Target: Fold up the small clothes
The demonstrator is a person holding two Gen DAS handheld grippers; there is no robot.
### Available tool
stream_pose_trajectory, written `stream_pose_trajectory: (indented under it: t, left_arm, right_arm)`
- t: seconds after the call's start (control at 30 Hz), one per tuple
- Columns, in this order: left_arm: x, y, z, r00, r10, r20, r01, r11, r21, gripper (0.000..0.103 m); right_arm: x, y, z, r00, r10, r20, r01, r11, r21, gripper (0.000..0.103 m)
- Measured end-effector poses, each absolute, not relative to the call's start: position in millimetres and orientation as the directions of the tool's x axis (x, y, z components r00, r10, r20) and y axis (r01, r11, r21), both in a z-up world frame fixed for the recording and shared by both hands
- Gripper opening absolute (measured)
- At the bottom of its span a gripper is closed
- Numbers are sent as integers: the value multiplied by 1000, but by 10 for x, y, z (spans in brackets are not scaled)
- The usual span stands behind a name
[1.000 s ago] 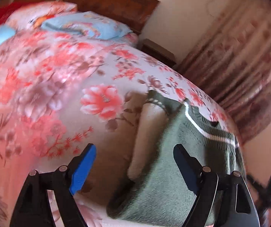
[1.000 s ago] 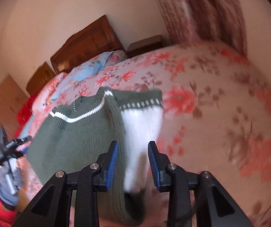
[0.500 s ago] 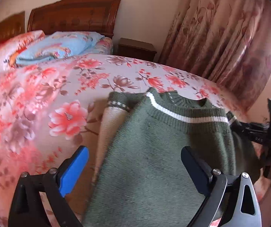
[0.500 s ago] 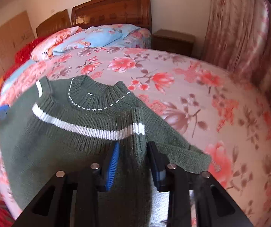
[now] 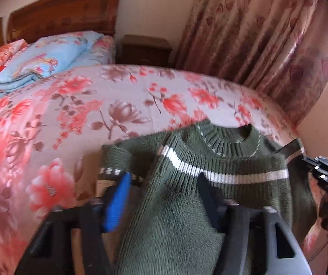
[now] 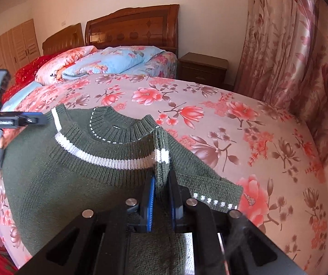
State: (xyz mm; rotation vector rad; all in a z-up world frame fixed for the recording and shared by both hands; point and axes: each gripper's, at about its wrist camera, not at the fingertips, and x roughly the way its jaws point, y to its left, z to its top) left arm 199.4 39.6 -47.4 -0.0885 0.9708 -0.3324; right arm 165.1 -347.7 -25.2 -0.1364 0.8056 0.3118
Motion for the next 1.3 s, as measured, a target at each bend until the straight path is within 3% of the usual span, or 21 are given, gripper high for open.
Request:
stream_pose_trajectory:
  t: [0.03,0.2,0.3,0.37,0.47,0.67,0.93,1.03,1.13,1.17,1.23,1.3]
  left_arm:
    - [2004,369,-501,504,-317,-803,249,944,-216,103]
    - [1647,455,-150,605,-398,-689,295,916,-271,103]
    - [1377,699,213,666,-472,-578,303,879,-369,103]
    - [1336,842,365,707,-453,-544,278,884,-376,103]
    - [1565,891,268,694,-400,-599,236,912,-335,103]
    - [1942,630,-185,607,-297,-737,199,955,-220,103]
    - [2064,669,151,650,-322,-688,203,946,-252,103]
    - [2254,525,-99,605,-284,-744,189,959,-213,103]
    - [2274,446,-345,571,-231,-788,169,972,-162,103]
    - [2261,443,-379,569,-235,-788,170,971,-166,103]
    - [2188,475,-415,564,-251,-787,175,967,-183,103]
    - [2174,500,-418,566,-258,-783,178,966,-190,103]
  right_arm:
    - [1639,-3491,-249,651,227,-724,-322,947,8,11]
    - [1479,-3577,-105,683,251,-686,-298,953,51,11]
    - [1190,-3757,202,739,324,-591,-291,944,154,10]
    - [1048,-3924,395,784,350,-513,-280,936,211,10]
    - [1148,-4095,465,806,313,-503,-229,948,222,10]
    - [1652,-3983,-101,684,231,-692,-138,972,189,10]
    - [1665,-4103,443,785,217,-580,-127,973,193,7]
    - [1948,-4205,355,764,192,-615,-74,974,212,7]
    - [2069,-4275,23,691,277,-667,-61,943,328,8]
    - [2036,-4275,-53,683,292,-670,-66,938,341,10]
    - [1974,-4276,-181,659,309,-685,-74,934,349,33]
    - [1918,-4299,-292,640,323,-697,-76,929,361,33]
